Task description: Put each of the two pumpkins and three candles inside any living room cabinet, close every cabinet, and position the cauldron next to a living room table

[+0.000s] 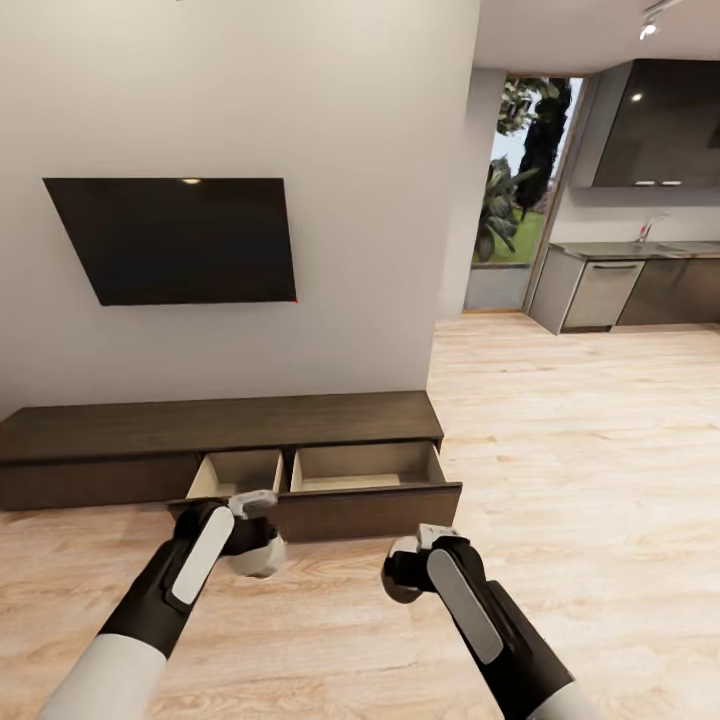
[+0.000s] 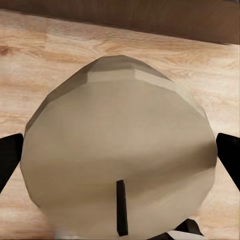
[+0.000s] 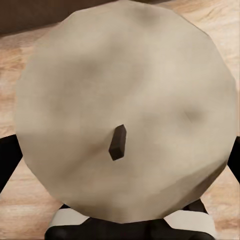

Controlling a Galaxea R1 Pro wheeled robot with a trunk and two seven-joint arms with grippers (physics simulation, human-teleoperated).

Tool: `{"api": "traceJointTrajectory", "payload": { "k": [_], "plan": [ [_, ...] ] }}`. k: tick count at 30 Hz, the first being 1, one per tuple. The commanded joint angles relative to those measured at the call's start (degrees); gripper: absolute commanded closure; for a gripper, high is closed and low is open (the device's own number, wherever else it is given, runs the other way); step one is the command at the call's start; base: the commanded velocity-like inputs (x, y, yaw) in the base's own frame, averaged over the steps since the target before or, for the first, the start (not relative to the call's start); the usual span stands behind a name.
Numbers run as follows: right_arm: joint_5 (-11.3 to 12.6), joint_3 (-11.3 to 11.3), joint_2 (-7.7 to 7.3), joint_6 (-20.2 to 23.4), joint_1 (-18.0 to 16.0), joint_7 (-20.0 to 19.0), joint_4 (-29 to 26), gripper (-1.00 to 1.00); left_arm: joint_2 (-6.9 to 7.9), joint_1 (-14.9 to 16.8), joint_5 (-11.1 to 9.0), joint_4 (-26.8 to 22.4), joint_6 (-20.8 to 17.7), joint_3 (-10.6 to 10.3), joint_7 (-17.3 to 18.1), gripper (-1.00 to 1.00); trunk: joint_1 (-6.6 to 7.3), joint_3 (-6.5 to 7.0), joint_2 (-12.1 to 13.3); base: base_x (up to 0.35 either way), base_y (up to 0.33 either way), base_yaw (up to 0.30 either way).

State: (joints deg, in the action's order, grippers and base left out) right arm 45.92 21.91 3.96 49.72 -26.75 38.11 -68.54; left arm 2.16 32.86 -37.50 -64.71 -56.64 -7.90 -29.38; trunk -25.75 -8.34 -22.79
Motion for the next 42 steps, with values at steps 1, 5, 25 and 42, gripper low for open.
{"api": "traceJointTrajectory", "payload": {
  "k": [1, 5, 25, 42],
  "plan": [
    [0.66, -0.3, 0.0, 0.89, -0.06, 0.69, -0.58, 1.0, -0.72, 0.3, -0.99, 0.62, -0.03, 1.3, -2.02, 1.0, -0.04, -0.13, -0.13, 0.0, 0.0, 0.0],
    [0.81, -0.77, 0.01, 1.94, -0.06, 0.87, -1.25, 1.0, -2.52, 0.58, -1.36, 1.68, 0.04, 4.06, -4.43, 1.0, -0.04, -0.13, -0.13, 0.0, 0.0, 0.0],
    [0.67, -0.65, 0.08, 1.42, -0.06, 1.17, -1.26, 1.0, -3.07, 0.37, -1.1, 1.31, 0.04, 1.78, -4.73, 1.0, -0.04, -0.13, -0.13, 0.09, 0.0, 0.0],
    [0.67, -0.4, 0.08, 1.17, -0.06, 1.0, -1.36, 1.0, -3.13, 0.27, -1.17, 1.17, 0.04, 1.56, -4.81, 1.0, -0.04, -0.13, -0.13, 0.301, -0.09, 0.0]
  ]
}}
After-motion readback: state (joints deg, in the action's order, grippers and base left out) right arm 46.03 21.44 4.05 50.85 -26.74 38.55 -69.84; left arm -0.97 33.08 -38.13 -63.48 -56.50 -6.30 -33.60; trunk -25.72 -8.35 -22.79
